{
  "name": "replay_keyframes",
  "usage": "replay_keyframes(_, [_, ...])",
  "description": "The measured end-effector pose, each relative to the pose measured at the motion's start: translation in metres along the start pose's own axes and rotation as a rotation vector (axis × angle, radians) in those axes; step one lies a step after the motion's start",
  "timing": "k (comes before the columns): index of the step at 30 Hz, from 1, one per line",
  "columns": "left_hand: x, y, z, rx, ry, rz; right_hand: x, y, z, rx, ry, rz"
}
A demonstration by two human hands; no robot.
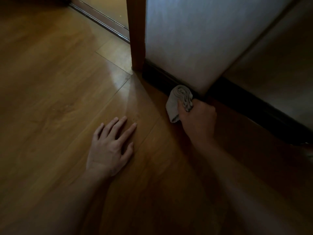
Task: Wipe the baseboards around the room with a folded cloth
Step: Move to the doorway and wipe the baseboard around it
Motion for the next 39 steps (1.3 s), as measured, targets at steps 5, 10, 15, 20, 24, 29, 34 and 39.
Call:
replay_keyframes(5, [0.001, 0.0, 0.001, -0.01, 0.014, 0.0, -0.005, 0.012, -0.008, -0.003, 0.013, -0.002])
replay_keyframes(10, [0.001, 0.0, 0.002, -0.007, 0.009, -0.007, 0.004, -0.015, 0.006, 0.066, 0.02, -0.009])
replay_keyframes(15, [0.0, -0.001, 0.0, -0.015, 0.015, -0.006, 0.019, -0.044, 0.03, 0.173, -0.01, -0.007])
replay_keyframes(20, [0.0, -0.001, 0.0, -0.013, 0.026, -0.005, 0.014, -0.035, 0.021, 0.122, 0.059, -0.029])
replay_keyframes(24, [0.0, -0.001, -0.001, -0.025, 0.029, -0.001, 0.021, -0.05, 0.031, 0.158, 0.008, -0.003])
replay_keyframes(29, [0.0, -0.001, 0.0, -0.021, 0.023, -0.002, 0.019, -0.044, 0.027, 0.137, 0.024, -0.004])
replay_keyframes(34, [0.001, -0.001, -0.001, -0.02, 0.02, 0.002, 0.023, -0.055, 0.031, 0.15, -0.017, 0.031])
replay_keyframes(39, [0.0, -0.002, -0.001, -0.025, 0.026, -0.003, 0.006, -0.031, 0.01, 0.112, 0.001, 0.097])
Point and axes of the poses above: each hand's wrist, its own x-axis towards the middle knuckle, its own z-axis out of the palm, y = z × x, the point moved 7 cm from there along x, towards the middle knuckle, and after that the axes turned 3 degrees about y, right-handed, at the moved point
